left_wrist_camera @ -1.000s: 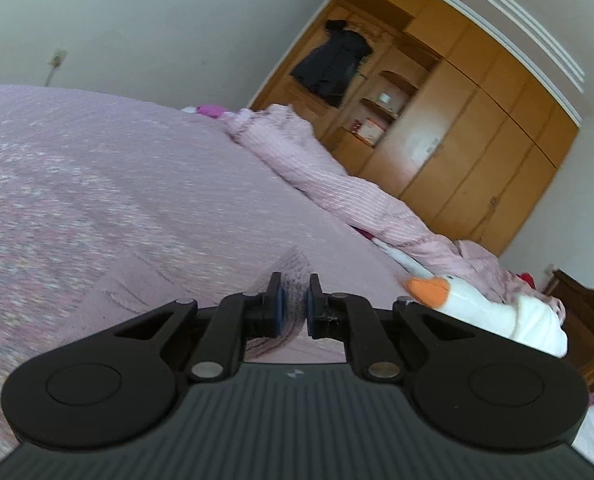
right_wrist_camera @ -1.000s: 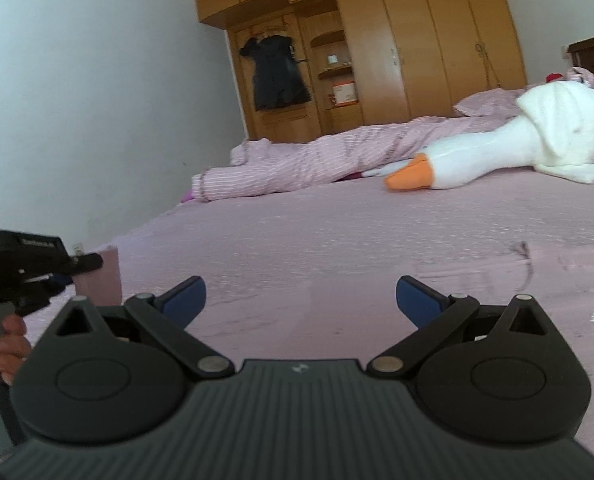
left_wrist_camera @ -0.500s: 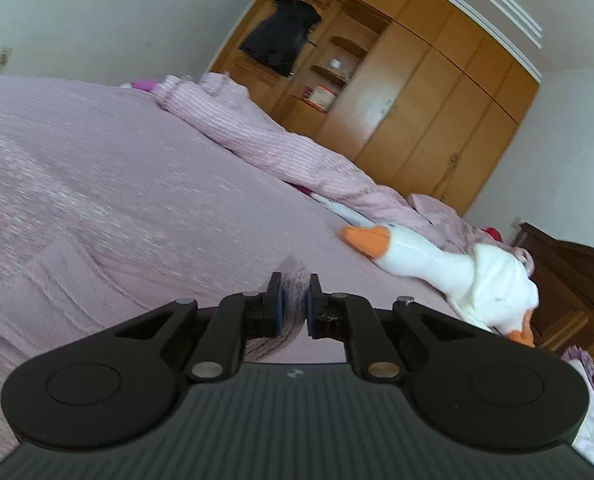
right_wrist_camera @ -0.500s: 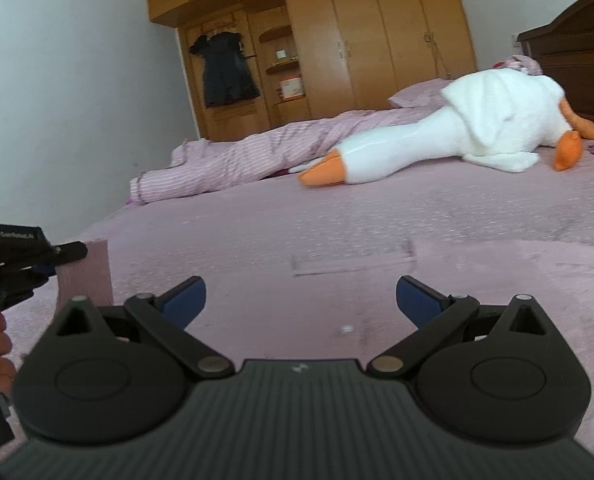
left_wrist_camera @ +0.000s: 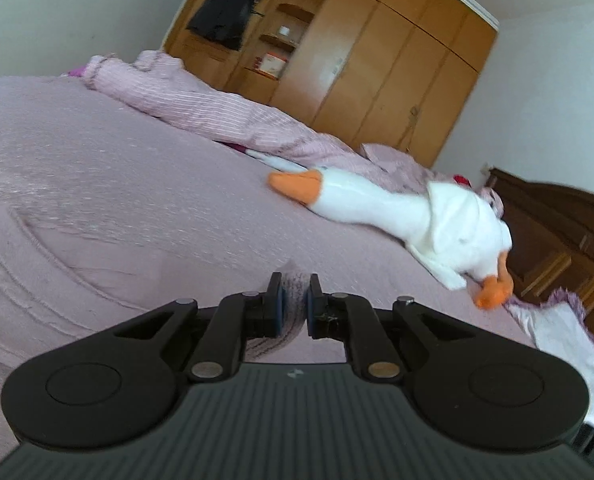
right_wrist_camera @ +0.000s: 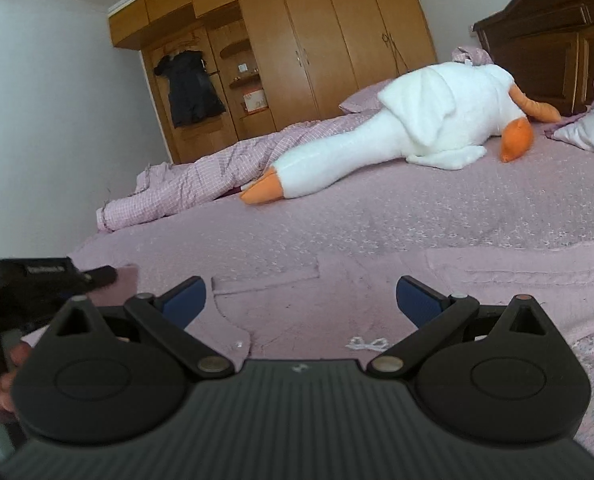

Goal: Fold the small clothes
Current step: 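Lift the gripped side and fold it over toward the button placket, then open the left gripper to release the folded side, then move the right gripper to the cardigan's other side edge and close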

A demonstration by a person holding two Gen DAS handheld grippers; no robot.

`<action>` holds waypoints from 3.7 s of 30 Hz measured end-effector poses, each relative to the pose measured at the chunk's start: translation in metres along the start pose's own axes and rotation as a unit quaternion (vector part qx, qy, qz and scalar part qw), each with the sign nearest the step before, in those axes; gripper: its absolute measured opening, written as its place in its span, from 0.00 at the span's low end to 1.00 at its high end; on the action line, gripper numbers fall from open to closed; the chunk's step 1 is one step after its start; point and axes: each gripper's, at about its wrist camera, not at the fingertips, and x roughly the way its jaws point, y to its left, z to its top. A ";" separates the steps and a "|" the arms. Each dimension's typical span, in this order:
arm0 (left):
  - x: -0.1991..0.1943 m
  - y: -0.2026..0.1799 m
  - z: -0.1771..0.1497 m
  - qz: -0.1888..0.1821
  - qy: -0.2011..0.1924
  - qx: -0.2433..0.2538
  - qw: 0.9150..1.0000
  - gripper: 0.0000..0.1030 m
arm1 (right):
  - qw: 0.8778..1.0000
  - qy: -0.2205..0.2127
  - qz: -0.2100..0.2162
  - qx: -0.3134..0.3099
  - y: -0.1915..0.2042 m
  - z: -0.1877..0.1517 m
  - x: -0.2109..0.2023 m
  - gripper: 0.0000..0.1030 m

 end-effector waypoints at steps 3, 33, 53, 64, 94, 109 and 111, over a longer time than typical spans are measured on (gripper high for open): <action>0.009 -0.022 -0.009 -0.005 0.011 0.015 1.000 0.11 | 1.000 -0.008 -0.009 -0.002 -0.010 0.003 0.001 1.00; 0.076 -0.181 -0.092 -0.089 0.046 0.094 0.990 0.11 | 0.993 0.026 -0.095 0.064 -0.115 0.025 0.000 1.00; 0.107 -0.172 -0.150 -0.103 0.106 0.111 0.983 0.35 | 0.990 0.044 -0.125 0.047 -0.124 0.022 0.002 1.00; 0.059 -0.136 -0.096 -0.069 0.045 0.151 0.985 0.83 | 0.993 0.049 -0.082 0.069 -0.117 0.017 0.005 1.00; 0.044 0.064 -0.033 0.134 0.203 0.206 0.948 0.39 | 0.981 0.188 -0.025 -0.042 -0.062 -0.029 0.056 0.15; 0.022 -0.048 -0.072 0.063 0.193 0.263 0.943 0.76 | 0.988 0.122 -0.085 0.032 -0.177 -0.017 -0.028 0.67; 0.024 -0.067 -0.081 0.049 0.185 0.264 0.945 0.76 | 0.986 0.109 -0.107 0.062 -0.206 -0.017 -0.049 0.67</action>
